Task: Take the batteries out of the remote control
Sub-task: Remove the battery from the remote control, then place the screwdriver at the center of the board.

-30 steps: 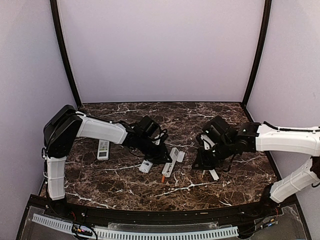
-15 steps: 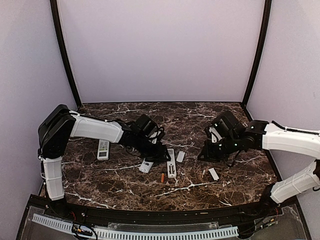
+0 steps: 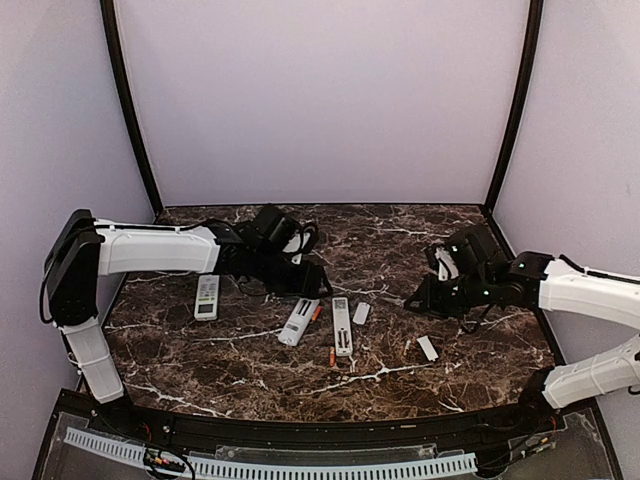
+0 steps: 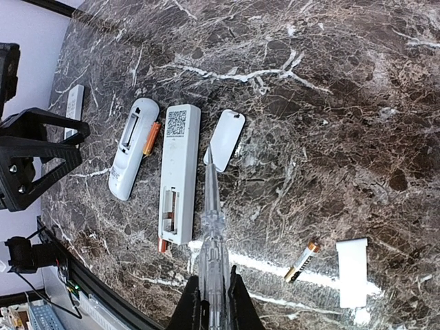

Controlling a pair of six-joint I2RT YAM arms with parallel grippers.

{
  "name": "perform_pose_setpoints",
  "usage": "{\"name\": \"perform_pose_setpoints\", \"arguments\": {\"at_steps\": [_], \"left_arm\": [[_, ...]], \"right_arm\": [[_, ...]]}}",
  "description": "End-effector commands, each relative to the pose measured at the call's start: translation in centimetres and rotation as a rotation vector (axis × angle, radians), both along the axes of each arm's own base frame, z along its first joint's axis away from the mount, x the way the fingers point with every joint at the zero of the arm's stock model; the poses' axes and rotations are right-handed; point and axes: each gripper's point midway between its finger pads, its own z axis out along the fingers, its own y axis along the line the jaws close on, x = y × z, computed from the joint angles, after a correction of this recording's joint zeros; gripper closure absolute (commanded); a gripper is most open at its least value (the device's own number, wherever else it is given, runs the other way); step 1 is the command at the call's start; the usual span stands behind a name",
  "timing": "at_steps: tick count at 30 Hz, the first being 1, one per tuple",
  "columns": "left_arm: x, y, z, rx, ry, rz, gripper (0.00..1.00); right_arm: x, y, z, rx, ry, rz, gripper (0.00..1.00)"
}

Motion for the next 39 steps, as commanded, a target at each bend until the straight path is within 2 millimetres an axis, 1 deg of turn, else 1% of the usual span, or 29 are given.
{"name": "perform_pose_setpoints", "arguments": {"at_steps": [1, 2, 3, 4, 5, 6, 7, 8, 9, 10, 11, 12, 13, 14, 15, 19, 20, 21, 22, 23, 24, 26, 27, 33, 36, 39], "left_arm": [[0.3, 4.5, -0.3, 0.126, -0.035, 0.080, 0.32], [0.4, 5.0, -0.4, 0.137, -0.034, 0.094, 0.31], [0.9, 6.8, 0.4, 0.134, -0.042, 0.138, 0.30], [1.2, 7.7, 0.2, 0.143, -0.038, 0.160, 0.29], [1.7, 8.9, 0.5, 0.146, -0.036, 0.188, 0.28], [1.8, 9.8, 0.4, 0.161, -0.029, 0.207, 0.27], [2.4, 11.3, 0.3, 0.170, -0.022, 0.244, 0.27], [2.6, 12.4, 0.0, 0.187, -0.013, 0.270, 0.26], [3.1, 14.1, -0.3, 0.197, 0.000, 0.313, 0.26], [3.4, 15.0, -0.6, 0.205, 0.009, 0.337, 0.26], [3.8, 16.7, -0.9, 0.211, 0.022, 0.379, 0.26], [4.0, 17.5, -0.9, 0.215, 0.022, 0.401, 0.26], [4.2, 19.0, -1.0, 0.216, 0.025, 0.437, 0.26], [4.4, 19.7, -1.0, 0.218, 0.022, 0.457, 0.26], [4.6, 21.0, -0.9, 0.217, 0.021, 0.490, 0.25], [4.9, 23.9, -0.5, 0.215, 0.008, 0.570, 0.24], [4.9, 24.2, -0.2, 0.212, 0.001, 0.580, 0.24], [4.8, 24.9, -0.4, 0.217, 0.005, 0.595, 0.24], [4.7, 25.0, -0.1, 0.213, -0.004, 0.597, 0.24], [4.6, 25.8, -0.3, 0.238, -0.015, 0.619, 0.24], [4.5, 26.1, -0.2, 0.242, -0.024, 0.626, 0.24], [4.3, 26.7, -0.1, 0.252, -0.033, 0.642, 0.24], [4.2, 26.9, -0.2, 0.257, -0.032, 0.647, 0.23], [3.8, 28.4, -0.7, 0.282, -0.023, 0.683, 0.23], [3.4, 29.2, -1.4, 0.326, -0.014, 0.703, 0.20], [3.1, 29.6, -2.8, 0.365, 0.024, 0.704, 0.17]], "right_arm": [[1.5, 0.0, -0.2, 0.065, -0.065, -0.012, 1.00], [1.6, 0.0, -0.6, 0.070, -0.063, -0.013, 1.00], [1.8, 0.1, -1.6, 0.073, -0.060, -0.012, 1.00], [1.9, 0.2, -1.8, 0.073, -0.061, -0.010, 1.00], [1.9, 0.2, -2.0, 0.073, -0.062, -0.010, 1.00], [1.9, 0.2, -2.3, 0.072, -0.062, -0.013, 1.00], [2.0, 0.1, -2.7, 0.067, -0.063, -0.020, 1.00], [2.1, -0.1, -3.1, 0.060, -0.063, -0.031, 1.00], [2.1, -0.4, -3.6, 0.049, -0.061, -0.042, 1.00], [2.2, -0.7, -4.2, 0.035, -0.057, -0.055, 1.00], [2.2, -0.9, -4.6, 0.023, -0.057, -0.064, 1.00], [2.3, -1.2, -5.2, 0.006, -0.051, -0.073, 1.00], [2.3, -1.4, -5.7, -0.006, -0.048, -0.081, 1.00], [2.3, -1.4, -6.1, -0.015, -0.044, -0.083, 1.00], [2.3, -1.5, -6.5, -0.024, -0.037, -0.083, 1.00], [2.2, -1.4, -8.1, -0.051, -0.001, -0.077, 1.00], [2.2, -1.4, -8.5, -0.057, 0.009, -0.077, 0.95], [2.2, -1.4, -8.8, -0.062, 0.017, -0.076, 0.86], [2.2, -1.3, -9.1, -0.066, 0.026, -0.074, 0.79], [2.2, -1.3, -9.3, -0.067, 0.030, -0.074, 0.71], [2.2, -1.3, -9.3, -0.067, 0.030, -0.073, 0.62], [2.2, -1.4, -9.5, -0.070, 0.033, -0.077, 0.49], [2.2, -1.4, -9.4, -0.071, 0.031, -0.079, 0.44], [2.3, -1.6, -8.8, -0.074, 0.014, -0.085, 0.24], [2.4, -1.8, -8.0, -0.071, -0.011, -0.087, 0.19], [2.7, -2.0, -6.8, -0.067, -0.049, -0.092, 0.16]]}}
